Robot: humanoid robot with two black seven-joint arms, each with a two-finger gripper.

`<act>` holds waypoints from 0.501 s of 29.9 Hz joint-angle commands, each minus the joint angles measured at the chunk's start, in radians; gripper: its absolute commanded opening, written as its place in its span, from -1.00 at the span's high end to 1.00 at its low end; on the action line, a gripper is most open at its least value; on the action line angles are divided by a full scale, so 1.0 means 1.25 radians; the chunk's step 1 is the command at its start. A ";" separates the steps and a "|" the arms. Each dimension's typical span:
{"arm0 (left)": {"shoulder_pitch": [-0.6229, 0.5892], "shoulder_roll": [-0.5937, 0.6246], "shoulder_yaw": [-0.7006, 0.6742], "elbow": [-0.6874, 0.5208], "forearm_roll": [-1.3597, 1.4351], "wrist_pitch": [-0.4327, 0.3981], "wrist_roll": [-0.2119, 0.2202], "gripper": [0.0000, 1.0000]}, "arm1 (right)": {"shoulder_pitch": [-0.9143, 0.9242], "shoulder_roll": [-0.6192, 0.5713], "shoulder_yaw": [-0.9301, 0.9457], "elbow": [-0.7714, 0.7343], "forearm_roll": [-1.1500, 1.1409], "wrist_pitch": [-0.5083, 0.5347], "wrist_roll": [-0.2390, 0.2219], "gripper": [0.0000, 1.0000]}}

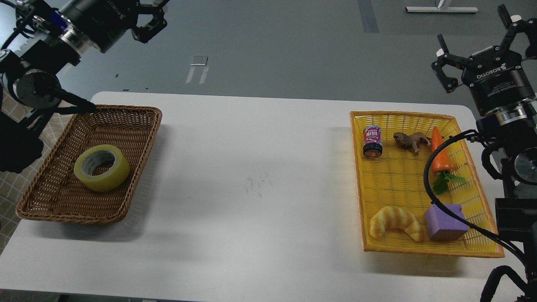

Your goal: Place and transfer tape with both arms

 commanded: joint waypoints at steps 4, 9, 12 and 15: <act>0.060 -0.113 -0.047 -0.005 0.000 0.000 0.000 -0.96 | 0.054 0.000 -0.044 -0.044 -0.002 0.000 0.000 -1.00; 0.068 -0.169 -0.064 -0.004 0.000 0.000 0.005 -0.95 | 0.104 0.000 -0.128 -0.082 -0.035 0.000 -0.004 -1.00; 0.068 -0.190 -0.064 -0.003 0.000 0.000 0.008 -0.95 | 0.135 0.005 -0.168 -0.108 -0.044 0.000 -0.004 -1.00; 0.068 -0.212 -0.064 0.007 0.005 0.000 0.008 -0.96 | 0.144 0.015 -0.193 -0.116 -0.045 0.000 -0.004 -1.00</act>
